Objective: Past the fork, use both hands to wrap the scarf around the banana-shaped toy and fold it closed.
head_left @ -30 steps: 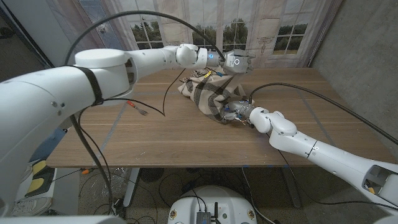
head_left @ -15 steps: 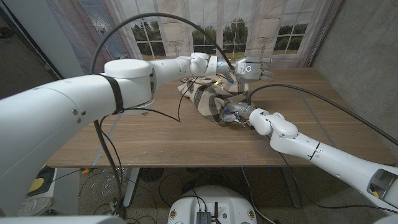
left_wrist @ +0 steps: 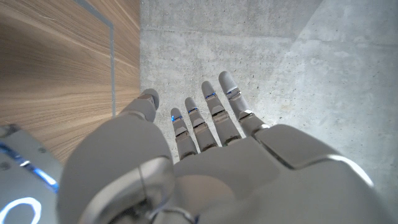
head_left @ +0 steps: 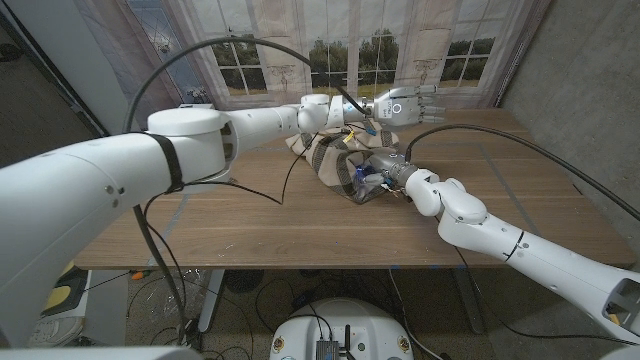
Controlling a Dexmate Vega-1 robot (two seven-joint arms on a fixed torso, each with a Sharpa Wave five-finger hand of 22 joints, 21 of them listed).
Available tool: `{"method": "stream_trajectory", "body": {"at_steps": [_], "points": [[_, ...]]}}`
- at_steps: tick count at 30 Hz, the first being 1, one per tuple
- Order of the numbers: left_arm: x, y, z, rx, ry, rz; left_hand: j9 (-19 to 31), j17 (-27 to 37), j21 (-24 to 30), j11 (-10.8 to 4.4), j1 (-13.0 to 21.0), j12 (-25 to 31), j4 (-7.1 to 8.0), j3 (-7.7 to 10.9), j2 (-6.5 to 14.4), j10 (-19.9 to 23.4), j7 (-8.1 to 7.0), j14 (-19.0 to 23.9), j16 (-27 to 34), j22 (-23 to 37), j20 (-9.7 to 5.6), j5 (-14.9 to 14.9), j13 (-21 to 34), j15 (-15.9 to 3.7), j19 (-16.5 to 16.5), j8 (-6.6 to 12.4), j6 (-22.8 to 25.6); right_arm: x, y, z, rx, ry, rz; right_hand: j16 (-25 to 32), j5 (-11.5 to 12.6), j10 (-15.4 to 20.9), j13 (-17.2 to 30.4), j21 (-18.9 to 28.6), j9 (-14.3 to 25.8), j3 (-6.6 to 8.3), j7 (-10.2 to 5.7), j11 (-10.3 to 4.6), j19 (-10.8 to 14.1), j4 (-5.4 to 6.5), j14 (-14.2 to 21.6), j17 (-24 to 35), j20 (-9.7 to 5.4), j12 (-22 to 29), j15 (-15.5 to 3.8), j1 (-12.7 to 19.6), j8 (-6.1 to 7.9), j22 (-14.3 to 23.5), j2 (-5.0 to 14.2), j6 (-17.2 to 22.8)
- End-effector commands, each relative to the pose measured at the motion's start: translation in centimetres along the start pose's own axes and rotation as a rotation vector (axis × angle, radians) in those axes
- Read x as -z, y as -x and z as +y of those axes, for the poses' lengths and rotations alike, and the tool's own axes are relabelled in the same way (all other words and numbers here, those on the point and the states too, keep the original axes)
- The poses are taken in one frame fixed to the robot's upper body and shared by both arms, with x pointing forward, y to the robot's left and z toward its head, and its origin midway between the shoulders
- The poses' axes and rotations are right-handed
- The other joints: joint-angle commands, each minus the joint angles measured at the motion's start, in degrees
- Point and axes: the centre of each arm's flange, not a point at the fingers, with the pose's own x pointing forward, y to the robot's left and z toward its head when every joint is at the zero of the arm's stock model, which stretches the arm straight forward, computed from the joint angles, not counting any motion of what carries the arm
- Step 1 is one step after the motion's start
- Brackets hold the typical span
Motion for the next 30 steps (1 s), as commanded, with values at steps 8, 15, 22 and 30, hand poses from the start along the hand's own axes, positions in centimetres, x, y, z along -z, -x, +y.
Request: {"method": "stream_trajectory", "body": {"at_steps": [8,15,22,30], "points": [[0.9,3.3,2.7,0.058,-0.035,0.179,0.10,-0.40,-0.43,0.23,-0.31,0.51,-0.25,0.86,0.36,0.41,-0.32,-0.31,0.58,0.19,0.24,0.35,-0.24,-9.60,-0.05,0.12,0.37,1.1,2.8,-3.4,0.161,0.028,0.137,0.26,0.24,1.22,-0.04,-0.23,-0.02,0.38,-0.35,0.16,0.54,0.10,1.21,-0.27,0.04,0.17,-3.02,-0.24,0.53,0.19,-0.38,1.53],[1.1,4.6,3.5,0.088,-0.040,0.252,0.07,-0.63,-0.62,0.10,-0.59,0.59,-0.34,1.06,0.34,0.51,-0.36,-0.31,0.64,0.19,0.28,0.37,-0.40,-9.58,0.02,0.19,0.55,1.6,3.7,-4.2,0.216,0.030,0.192,0.35,0.24,1.37,-0.10,-0.30,-0.03,0.40,-0.46,-0.02,0.65,0.17,1.44,-0.42,0.09,0.20,-3.07,-0.39,0.67,0.19,-0.39,2.05],[1.4,5.9,4.4,0.117,-0.036,0.332,0.05,-0.89,-0.83,0.03,-0.94,0.66,-0.42,1.28,0.34,0.57,-0.28,-0.29,0.72,0.19,0.53,0.39,-0.59,-9.57,0.08,0.34,0.95,1.8,4.4,-4.9,0.276,0.021,0.225,0.41,0.24,1.53,-0.14,-0.35,-0.05,0.37,-0.44,-0.16,0.76,0.25,1.56,-0.51,0.12,0.24,-3.12,-0.55,0.67,0.19,-0.38,2.22],[1.6,7.5,5.5,0.153,0.016,0.484,0.01,-1.18,-1.10,0.04,-1.33,0.79,-0.54,1.54,0.30,0.82,-0.43,-0.19,0.83,0.19,0.78,0.41,-0.82,-9.48,0.09,0.45,1.37,2.2,4.3,-5.3,0.318,-0.014,0.232,0.60,0.20,1.66,-0.21,-0.36,-0.06,0.19,-0.55,-0.29,1.07,0.54,1.59,-0.46,0.09,0.25,-3.18,-0.90,0.66,0.19,-0.08,2.44]]}}
